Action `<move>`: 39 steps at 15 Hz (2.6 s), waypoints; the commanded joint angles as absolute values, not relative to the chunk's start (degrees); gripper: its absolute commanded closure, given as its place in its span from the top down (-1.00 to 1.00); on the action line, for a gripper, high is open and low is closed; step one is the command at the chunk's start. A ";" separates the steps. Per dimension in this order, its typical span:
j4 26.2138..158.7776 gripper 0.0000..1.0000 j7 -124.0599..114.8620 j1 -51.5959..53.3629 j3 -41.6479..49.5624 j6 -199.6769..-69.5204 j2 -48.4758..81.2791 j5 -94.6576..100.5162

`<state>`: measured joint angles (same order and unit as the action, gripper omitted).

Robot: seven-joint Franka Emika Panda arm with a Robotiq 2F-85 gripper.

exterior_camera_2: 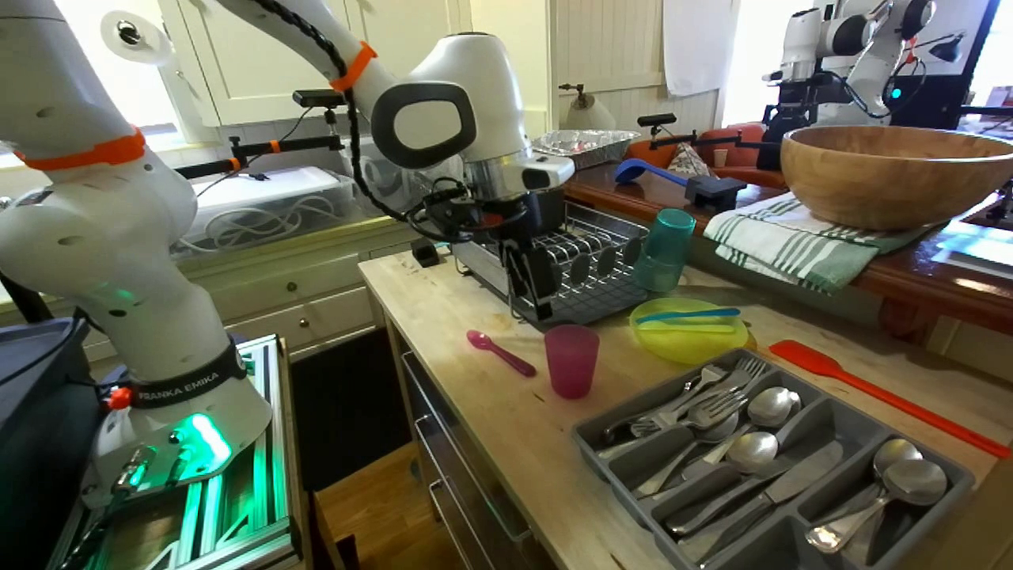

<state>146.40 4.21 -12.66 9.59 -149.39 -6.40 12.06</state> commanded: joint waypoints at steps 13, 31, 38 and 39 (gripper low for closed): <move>141.59 -0.65 14.61 -12.88 10.29 -155.36 4.14 -4.21; 145.97 -0.98 40.15 -9.68 6.60 -153.71 -1.66 -15.39; 149.52 -0.98 43.31 -7.80 6.89 -152.64 -4.76 -12.95; 149.98 -0.98 43.71 -7.54 6.90 -152.41 -5.16 -12.75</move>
